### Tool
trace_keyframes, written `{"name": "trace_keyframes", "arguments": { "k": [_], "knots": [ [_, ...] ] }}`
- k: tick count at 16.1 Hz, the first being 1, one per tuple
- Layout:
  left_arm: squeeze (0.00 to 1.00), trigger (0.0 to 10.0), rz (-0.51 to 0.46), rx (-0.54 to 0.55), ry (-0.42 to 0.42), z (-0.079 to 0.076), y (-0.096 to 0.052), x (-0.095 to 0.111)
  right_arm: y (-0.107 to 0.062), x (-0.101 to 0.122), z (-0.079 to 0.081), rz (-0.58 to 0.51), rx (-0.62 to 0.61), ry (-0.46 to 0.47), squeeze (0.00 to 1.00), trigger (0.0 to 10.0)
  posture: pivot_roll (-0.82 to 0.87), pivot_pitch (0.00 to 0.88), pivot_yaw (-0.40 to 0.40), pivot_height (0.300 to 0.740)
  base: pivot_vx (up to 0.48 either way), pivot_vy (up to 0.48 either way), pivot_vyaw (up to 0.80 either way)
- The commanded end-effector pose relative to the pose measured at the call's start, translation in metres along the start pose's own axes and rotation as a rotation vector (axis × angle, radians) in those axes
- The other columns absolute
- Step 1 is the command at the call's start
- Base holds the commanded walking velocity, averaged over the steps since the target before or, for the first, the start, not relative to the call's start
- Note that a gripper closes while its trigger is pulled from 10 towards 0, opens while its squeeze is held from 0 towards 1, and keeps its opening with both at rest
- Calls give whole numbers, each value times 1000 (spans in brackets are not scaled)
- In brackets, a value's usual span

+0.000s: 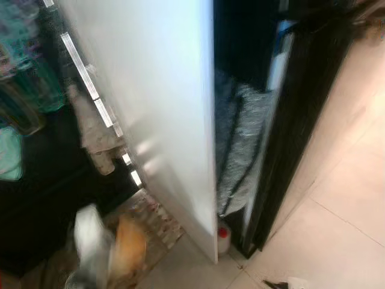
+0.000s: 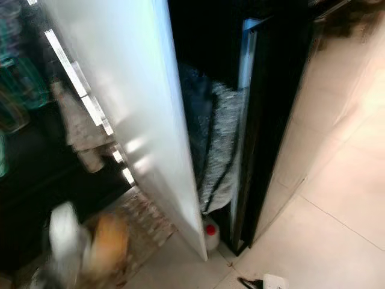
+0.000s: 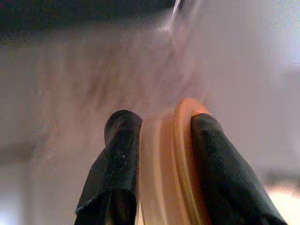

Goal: Restocking fridge

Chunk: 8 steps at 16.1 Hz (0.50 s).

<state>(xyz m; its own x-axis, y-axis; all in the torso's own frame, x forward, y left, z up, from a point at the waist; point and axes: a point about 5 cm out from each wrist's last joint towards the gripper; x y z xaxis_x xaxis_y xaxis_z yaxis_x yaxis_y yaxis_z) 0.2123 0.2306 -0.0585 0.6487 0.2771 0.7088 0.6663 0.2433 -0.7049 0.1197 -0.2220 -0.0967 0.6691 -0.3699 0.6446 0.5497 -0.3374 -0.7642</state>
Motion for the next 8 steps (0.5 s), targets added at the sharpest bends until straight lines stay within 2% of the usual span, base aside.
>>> {"name": "trace_keyframes", "arguments": {
  "k": [1,2,3,4,6,7,8],
  "knots": [
    [0,10000,97,28,3,8,-7,-29,7,46,-26,-220,-90,1,0,10000,-145,0,104,740,0,0,0],
    [0,10000,98,22,6,8,-7,-29,11,89,-38,-369,-88,10,0,10000,-146,0,102,740,0,0,0],
    [0,10000,96,16,6,8,-6,-29,8,110,-39,-480,-85,57,0,10000,-155,0,103,740,0,0,0],
    [0,10000,95,14,7,7,-6,-29,6,114,-37,-516,-84,51,0,10000,-157,0,106,740,0,0,0],
    [0,10000,92,4,19,6,-6,-29,-4,128,-24,-653,-42,2,0,10000,-170,0,113,740,0,0,0],
    [0,10000,87,3,18,5,-6,-29,-12,139,-12,-734,18,-37,0,10000,-173,0,115,740,0,0,0],
    [0,10000,83,2,9,5,-6,-29,-22,150,5,-806,104,-32,0,10000,-176,0,116,740,0,0,0]
  ]
}}
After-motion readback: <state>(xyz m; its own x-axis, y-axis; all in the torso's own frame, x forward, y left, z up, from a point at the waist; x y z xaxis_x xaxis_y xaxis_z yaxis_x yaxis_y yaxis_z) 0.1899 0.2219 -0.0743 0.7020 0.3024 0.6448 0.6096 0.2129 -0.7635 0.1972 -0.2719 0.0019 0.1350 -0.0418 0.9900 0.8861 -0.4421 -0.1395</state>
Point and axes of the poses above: a point about 5 cm out from each wrist's last joint towards the gripper, its own y axis pointing out of the wrist towards the gripper, its own x axis along the axis of the wrist's last joint, z = x × y, and after that the axes turned 12 degrees about y, right-handed
